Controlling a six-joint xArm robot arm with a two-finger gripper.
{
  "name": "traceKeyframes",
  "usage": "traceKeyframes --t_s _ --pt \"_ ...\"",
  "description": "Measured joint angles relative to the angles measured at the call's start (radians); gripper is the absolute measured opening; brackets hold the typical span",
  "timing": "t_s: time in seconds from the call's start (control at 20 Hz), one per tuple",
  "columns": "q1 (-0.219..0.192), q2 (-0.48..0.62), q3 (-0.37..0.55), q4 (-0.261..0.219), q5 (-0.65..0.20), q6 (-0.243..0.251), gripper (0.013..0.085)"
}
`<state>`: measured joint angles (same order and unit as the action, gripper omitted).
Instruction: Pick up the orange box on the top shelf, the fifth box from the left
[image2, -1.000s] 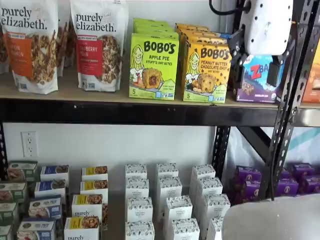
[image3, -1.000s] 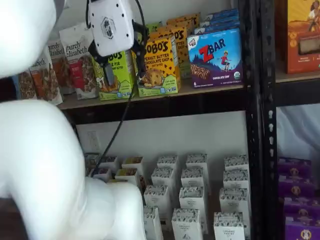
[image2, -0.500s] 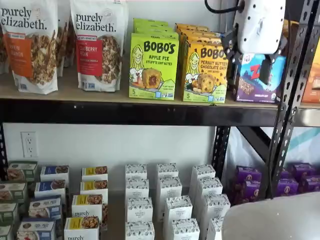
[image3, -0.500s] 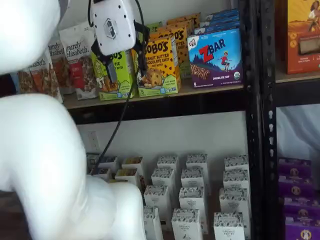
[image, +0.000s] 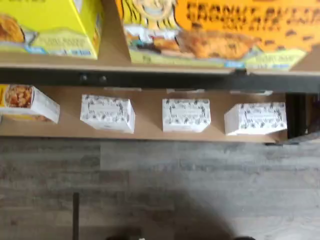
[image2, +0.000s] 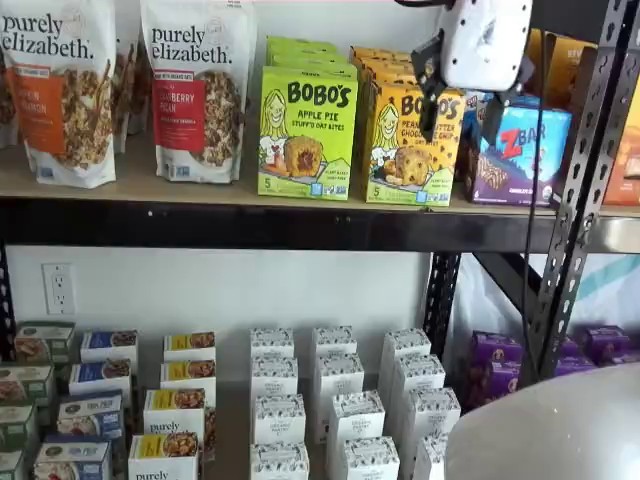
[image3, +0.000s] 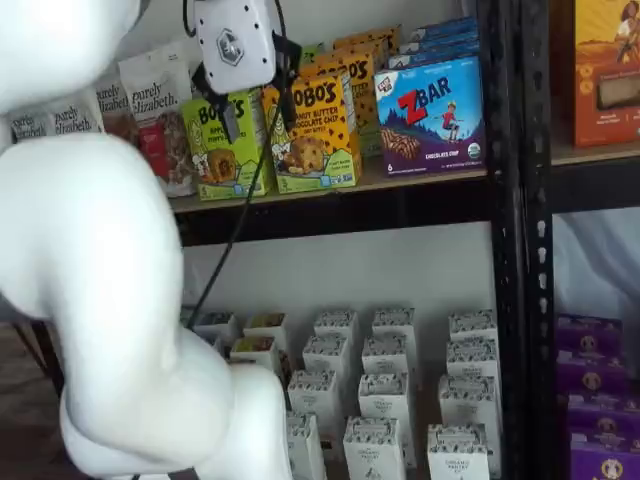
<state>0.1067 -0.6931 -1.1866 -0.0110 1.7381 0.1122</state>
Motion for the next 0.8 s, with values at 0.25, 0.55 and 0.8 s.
traceKeyframes --t_s 0.25,0.55,0.8 --pt "-0.023 0.071 -0.039 0.011 -0.094 -0.019 0.0850" --pt "-0.078 0.119 -0.082 0.050 -0.154 -0.072 0.0850" --pt "-0.089 0.120 -0.079 0.079 -0.193 -0.086 0.0850"
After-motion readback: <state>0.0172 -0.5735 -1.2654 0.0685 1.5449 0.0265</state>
